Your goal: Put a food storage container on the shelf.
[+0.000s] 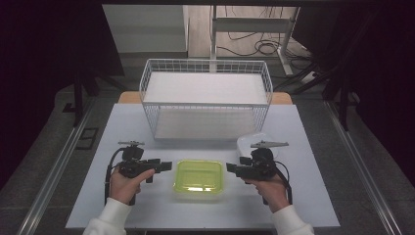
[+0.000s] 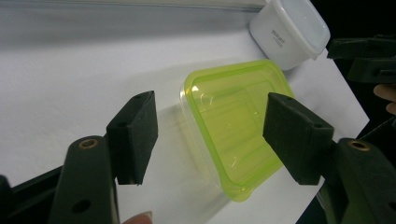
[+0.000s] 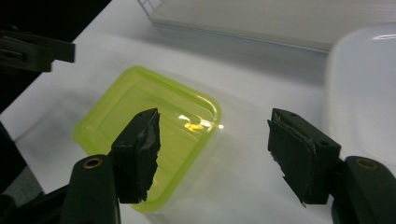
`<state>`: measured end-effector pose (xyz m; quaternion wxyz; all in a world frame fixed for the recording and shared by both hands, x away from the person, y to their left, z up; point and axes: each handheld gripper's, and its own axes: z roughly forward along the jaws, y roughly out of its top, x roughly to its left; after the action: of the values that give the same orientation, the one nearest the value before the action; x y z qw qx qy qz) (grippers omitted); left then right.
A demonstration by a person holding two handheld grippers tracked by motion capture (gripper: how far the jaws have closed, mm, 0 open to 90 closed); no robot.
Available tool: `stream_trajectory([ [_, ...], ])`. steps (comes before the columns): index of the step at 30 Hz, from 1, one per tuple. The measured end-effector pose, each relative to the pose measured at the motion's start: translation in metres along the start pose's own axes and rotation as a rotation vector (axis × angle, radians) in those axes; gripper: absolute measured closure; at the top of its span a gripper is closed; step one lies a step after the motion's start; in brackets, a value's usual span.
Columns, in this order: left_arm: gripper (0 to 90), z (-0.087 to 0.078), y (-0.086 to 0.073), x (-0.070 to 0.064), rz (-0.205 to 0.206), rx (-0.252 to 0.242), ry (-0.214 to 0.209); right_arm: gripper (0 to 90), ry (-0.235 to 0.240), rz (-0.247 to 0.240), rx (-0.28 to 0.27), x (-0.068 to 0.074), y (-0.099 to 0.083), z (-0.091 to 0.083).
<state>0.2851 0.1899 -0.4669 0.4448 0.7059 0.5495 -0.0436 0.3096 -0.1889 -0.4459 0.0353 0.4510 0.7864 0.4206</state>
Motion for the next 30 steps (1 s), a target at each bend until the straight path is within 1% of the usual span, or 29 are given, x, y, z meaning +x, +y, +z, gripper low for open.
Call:
stream_trajectory([
  [1,35.7,0.002,0.000,0.002,-0.004,0.006,-0.007,35.8,0.022,0.017,0.001,0.001,0.000,0.005],
  [3,37.3,0.006,-0.002,0.007,-0.011,0.021,-0.030,36.7,0.041,0.028,0.008,0.002,-0.001,0.010],
  [6,39.1,0.012,-0.003,0.012,-0.027,0.036,-0.044,37.6,0.064,0.042,0.024,0.003,-0.004,0.017],
  [7,39.8,0.015,-0.004,0.013,-0.033,0.049,-0.055,38.4,0.069,0.043,0.028,0.002,-0.005,0.018],
  [10,41.1,0.021,-0.006,0.016,-0.048,0.070,-0.070,39.7,0.077,0.065,0.043,-0.001,-0.011,0.020],
  [14,42.8,0.029,-0.008,0.017,-0.066,0.079,-0.097,41.4,0.087,0.083,0.070,-0.006,-0.019,0.024],
  [16,43.4,0.030,-0.008,0.017,-0.064,0.087,-0.099,42.7,0.093,0.092,0.075,-0.007,-0.020,0.025],
  [17,43.6,0.034,-0.010,0.018,-0.074,0.092,-0.101,44.2,0.100,0.119,0.082,-0.010,-0.023,0.028],
  [19,43.8,0.035,-0.010,0.019,-0.072,0.098,-0.102,45.3,0.107,0.130,0.091,-0.010,-0.025,0.030],
  [23,44.6,0.037,-0.011,0.019,-0.078,0.094,-0.112,45.9,0.110,0.149,0.101,-0.009,-0.027,0.038],
  [25,45.5,0.040,-0.013,0.022,-0.095,0.098,-0.134,47.1,0.112,0.158,0.102,-0.010,-0.028,0.041],
  [26,45.8,0.040,-0.013,0.022,-0.095,0.098,-0.134,47.9,0.113,0.170,0.103,-0.010,-0.028,0.043],
  [27,46.5,0.042,-0.014,0.026,-0.105,0.111,-0.144,49.3,0.114,0.182,0.102,-0.010,-0.029,0.045],
  [29,48.1,0.044,-0.015,0.029,-0.119,0.111,-0.161,51.0,0.121,0.192,0.106,-0.011,-0.029,0.048],
  [30,49.5,0.045,-0.015,0.029,-0.117,0.114,-0.165,52.6,0.121,0.197,0.103,-0.011,-0.030,0.049],
])
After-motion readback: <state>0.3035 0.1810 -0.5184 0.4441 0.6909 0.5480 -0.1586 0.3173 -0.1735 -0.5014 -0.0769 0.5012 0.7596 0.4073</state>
